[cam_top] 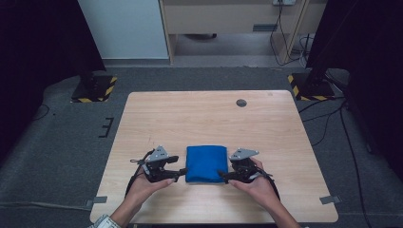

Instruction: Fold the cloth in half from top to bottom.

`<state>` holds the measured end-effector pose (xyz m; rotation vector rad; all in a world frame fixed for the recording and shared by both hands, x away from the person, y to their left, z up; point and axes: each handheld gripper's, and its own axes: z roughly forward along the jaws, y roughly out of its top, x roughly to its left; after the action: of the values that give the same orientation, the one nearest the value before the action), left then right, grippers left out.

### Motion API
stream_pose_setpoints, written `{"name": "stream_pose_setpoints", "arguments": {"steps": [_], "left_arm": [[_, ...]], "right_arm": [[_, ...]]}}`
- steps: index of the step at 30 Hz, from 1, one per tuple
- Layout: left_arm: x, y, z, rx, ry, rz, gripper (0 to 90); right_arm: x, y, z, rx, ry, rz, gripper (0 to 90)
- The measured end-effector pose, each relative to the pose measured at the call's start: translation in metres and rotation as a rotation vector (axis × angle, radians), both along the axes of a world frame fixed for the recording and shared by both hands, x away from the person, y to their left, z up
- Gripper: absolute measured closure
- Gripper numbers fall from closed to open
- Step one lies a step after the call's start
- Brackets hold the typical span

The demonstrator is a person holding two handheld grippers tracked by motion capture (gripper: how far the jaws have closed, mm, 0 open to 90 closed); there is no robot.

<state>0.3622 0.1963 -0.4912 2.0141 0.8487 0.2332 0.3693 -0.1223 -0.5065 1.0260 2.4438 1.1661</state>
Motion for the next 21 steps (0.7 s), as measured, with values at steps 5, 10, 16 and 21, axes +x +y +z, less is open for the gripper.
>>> {"name": "stream_pose_setpoints", "arguments": {"steps": [5, 10, 16, 21], "left_arm": [[0.009, 0.006, 0.001, 0.019, 0.012, 0.059, 16.1], [0.021, 0.015, 0.006, 0.034, 0.018, 0.113, 10.3], [0.032, 0.028, 0.009, 0.04, 0.021, 0.161, 8.6], [0.039, 0.04, 0.011, 0.062, 0.019, 0.187, 8.1]], "right_arm": [[0.012, 0.0, 0.006, 0.023, -0.018, -0.032, 14.2], [0.028, -0.001, 0.017, 0.06, -0.022, -0.063, 10.4], [0.044, -0.011, 0.032, 0.07, -0.045, -0.089, 9.6], [0.055, -0.027, 0.039, 0.083, -0.057, -0.133, 9.7]]}}
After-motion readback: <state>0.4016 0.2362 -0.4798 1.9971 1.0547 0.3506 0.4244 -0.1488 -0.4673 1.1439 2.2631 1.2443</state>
